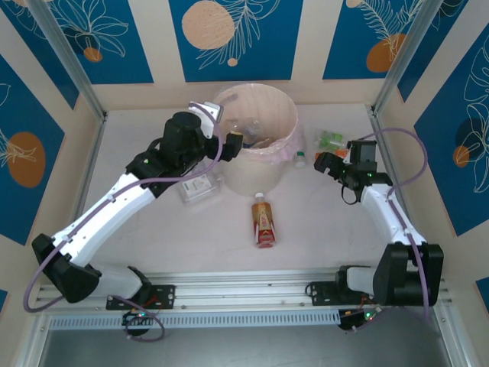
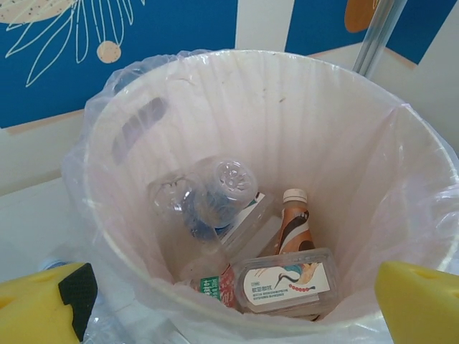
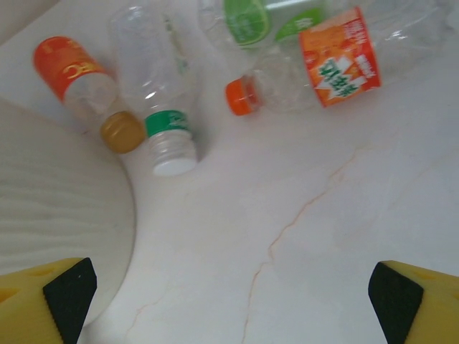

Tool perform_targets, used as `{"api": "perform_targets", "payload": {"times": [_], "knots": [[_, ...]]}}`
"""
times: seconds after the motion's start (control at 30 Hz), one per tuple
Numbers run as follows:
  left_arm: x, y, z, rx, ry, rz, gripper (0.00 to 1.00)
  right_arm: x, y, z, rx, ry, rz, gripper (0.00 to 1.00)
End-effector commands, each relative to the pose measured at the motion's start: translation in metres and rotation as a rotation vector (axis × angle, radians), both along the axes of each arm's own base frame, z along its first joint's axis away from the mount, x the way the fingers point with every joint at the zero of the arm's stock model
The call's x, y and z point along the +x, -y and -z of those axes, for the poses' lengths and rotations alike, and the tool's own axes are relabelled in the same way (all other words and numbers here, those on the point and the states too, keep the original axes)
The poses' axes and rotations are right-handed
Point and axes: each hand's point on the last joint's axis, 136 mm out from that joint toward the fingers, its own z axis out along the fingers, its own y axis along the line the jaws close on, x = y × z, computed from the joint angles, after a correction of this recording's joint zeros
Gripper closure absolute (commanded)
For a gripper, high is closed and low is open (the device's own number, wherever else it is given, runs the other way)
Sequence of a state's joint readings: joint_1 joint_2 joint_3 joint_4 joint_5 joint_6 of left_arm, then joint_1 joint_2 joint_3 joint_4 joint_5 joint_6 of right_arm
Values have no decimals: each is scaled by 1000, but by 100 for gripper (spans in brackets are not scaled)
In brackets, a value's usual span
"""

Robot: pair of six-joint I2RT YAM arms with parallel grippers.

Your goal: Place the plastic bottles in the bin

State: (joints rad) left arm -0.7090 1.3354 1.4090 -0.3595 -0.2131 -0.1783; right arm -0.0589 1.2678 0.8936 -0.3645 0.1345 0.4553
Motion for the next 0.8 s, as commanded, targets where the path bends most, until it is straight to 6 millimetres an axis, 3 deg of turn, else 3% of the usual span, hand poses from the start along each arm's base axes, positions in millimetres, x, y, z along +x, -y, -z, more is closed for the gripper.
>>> {"api": "perform_targets", "payload": {"times": [0.0, 0.23, 0.4, 0.57, 0.77], "knots": [[4, -9, -14, -97, 56, -58, 0, 9, 17, -2, 12, -15, 31, 0], [1, -37, 12, -107, 37, -160, 0, 26, 60, 12, 31, -110, 97, 1], [-2, -59, 22, -144, 45, -225, 0, 48, 84, 23, 27, -171, 135, 0], [-5, -80, 29, -159, 42, -274, 0, 88, 70, 30, 90, -206, 18, 4], [-7, -97, 38, -185, 22, -317, 0, 105, 86, 46, 125, -282, 280, 1]]}}
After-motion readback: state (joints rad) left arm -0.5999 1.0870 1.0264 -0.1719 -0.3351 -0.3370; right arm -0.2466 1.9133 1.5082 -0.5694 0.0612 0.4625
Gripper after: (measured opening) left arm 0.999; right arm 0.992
